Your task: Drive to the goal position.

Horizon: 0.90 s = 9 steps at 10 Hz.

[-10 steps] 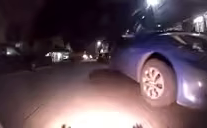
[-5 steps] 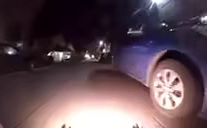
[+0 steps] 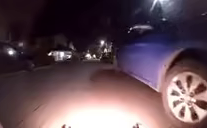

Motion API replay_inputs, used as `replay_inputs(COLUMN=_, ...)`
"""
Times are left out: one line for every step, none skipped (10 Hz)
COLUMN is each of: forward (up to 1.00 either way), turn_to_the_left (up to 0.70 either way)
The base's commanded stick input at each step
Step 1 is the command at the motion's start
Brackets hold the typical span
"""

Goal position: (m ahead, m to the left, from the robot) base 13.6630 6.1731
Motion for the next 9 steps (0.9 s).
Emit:
replay_inputs(forward=0.6, turn_to_the_left=0.0)
replay_inputs(forward=0.6, turn_to_the_left=0.0)
replay_inputs(forward=0.6, turn_to_the_left=0.0)
replay_inputs(forward=0.6, turn_to_the_left=0.0)
replay_inputs(forward=0.6, turn_to_the_left=0.0)
replay_inputs(forward=0.6, turn_to_the_left=0.0)
replay_inputs(forward=0.6, turn_to_the_left=0.0)
replay_inputs(forward=0.6, turn_to_the_left=0.0)
replay_inputs(forward=0.6, turn_to_the_left=0.0)
